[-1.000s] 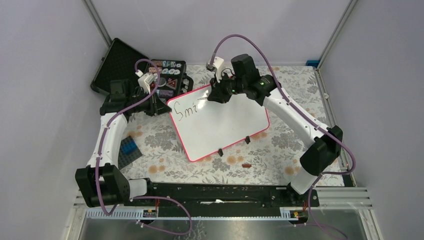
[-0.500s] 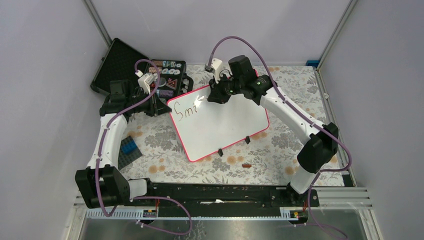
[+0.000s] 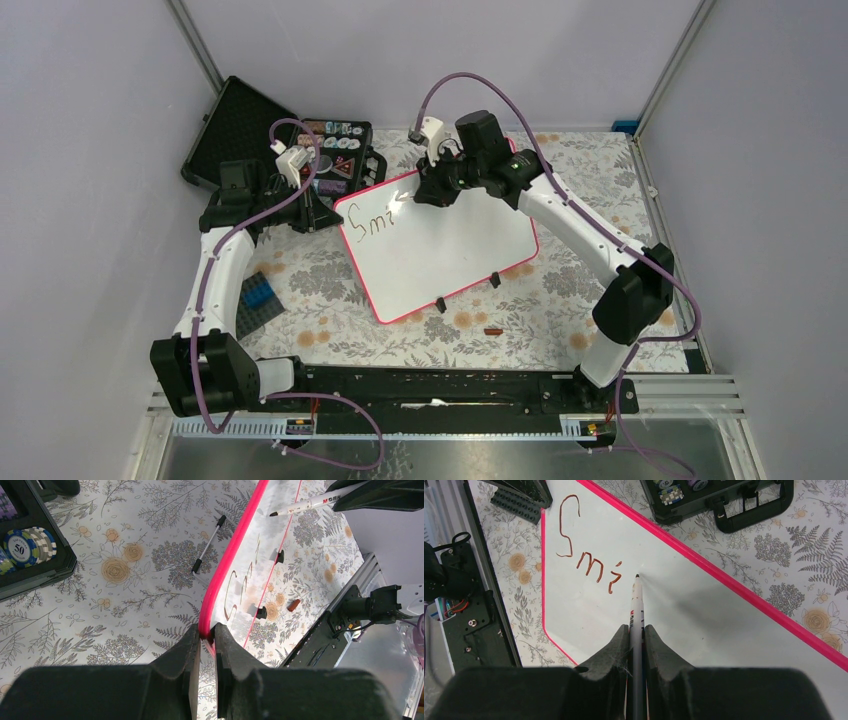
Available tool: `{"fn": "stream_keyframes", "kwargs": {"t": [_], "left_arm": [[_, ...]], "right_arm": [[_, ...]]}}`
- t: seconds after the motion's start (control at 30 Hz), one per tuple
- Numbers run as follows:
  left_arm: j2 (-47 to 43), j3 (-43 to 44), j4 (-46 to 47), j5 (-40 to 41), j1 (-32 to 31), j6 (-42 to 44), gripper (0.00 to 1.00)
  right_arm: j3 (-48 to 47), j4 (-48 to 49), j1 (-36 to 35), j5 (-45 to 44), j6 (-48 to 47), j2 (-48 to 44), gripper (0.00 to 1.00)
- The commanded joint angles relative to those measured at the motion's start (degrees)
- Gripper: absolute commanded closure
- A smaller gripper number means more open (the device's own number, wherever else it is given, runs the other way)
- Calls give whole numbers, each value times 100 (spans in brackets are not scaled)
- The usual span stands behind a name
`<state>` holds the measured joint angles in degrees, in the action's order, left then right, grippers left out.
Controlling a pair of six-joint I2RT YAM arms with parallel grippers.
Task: Write a sentence on the whiteboard
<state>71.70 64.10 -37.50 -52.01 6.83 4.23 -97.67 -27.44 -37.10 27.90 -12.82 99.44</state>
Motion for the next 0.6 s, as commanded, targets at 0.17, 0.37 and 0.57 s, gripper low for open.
{"fn": "stream_keyframes", "kwargs": {"t": [0.17,0.37,0.57], "left_arm": [[-130,11,322,98,20,199,100],[-130,12,324,111,20,201,100],[-113,33,322,105,18,196,100]], "right_arm": [[-361,240,12,-101,16,97,100],[-359,248,15,-144,3,150,100],[-212,241,17,-95,-2,160,100]]}}
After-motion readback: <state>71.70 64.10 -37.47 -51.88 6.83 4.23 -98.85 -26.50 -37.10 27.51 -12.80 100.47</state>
